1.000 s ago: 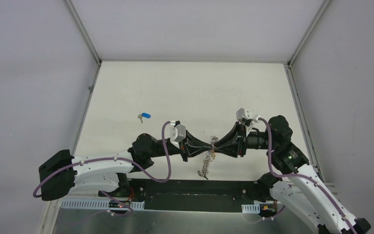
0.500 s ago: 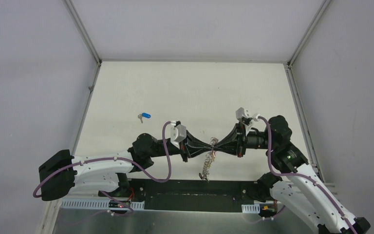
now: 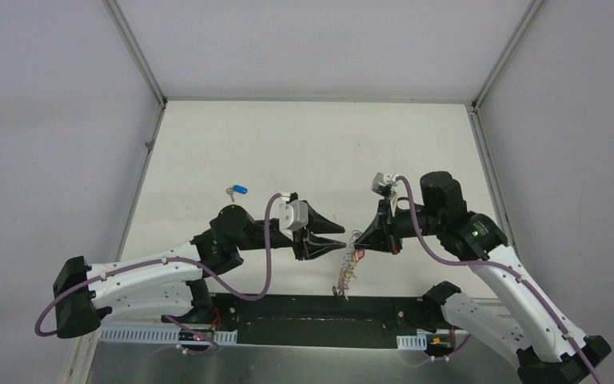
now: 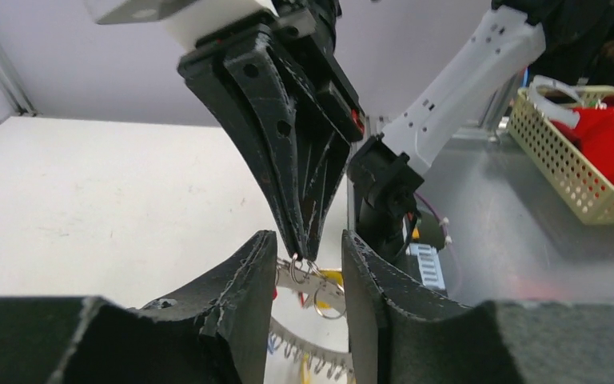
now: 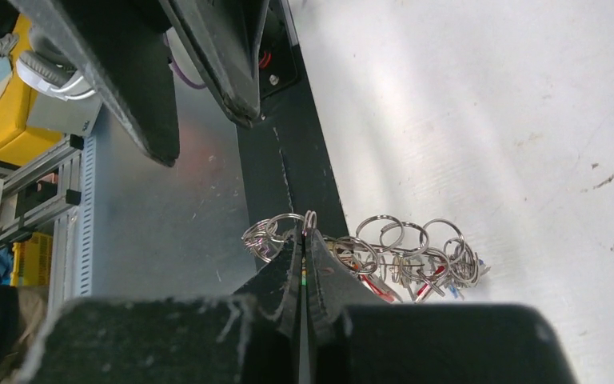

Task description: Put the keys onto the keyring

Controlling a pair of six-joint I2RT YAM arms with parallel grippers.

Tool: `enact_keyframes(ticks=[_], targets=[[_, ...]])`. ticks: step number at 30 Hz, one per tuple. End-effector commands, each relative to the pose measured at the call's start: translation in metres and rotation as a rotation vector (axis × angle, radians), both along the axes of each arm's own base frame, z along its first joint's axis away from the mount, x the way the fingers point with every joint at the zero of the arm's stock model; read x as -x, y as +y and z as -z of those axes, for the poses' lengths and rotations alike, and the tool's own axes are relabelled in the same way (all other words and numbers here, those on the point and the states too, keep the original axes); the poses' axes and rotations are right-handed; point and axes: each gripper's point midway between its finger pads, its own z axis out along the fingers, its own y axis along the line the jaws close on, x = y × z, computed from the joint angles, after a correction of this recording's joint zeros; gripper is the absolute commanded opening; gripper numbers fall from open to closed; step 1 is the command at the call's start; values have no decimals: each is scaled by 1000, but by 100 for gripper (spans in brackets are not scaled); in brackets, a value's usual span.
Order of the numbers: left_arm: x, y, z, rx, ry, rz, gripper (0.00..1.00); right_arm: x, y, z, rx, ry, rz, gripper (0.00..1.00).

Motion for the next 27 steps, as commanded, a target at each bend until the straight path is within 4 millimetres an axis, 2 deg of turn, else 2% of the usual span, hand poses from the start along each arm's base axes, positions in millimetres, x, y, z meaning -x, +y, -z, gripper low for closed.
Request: enact_keyframes(ticks=[1,9,16,23,27], targets=[[5,-4,18,-167,-50,37,38,2,-7,-11,74,-24,-37,0],[-3,-13,31,-254,-37,31,45,4,-17,-15,175,-17,-77,0],[-2,-28,38,-306,-24,78,45,14,-19,-19,177,-47,-149,0],[7,-44,34,-307,-15,172,45,21,-18,-15,199,-39,-195,0],[8,-49,33,-297,6,191,41,24,-17,-14,204,-43,-213,0]])
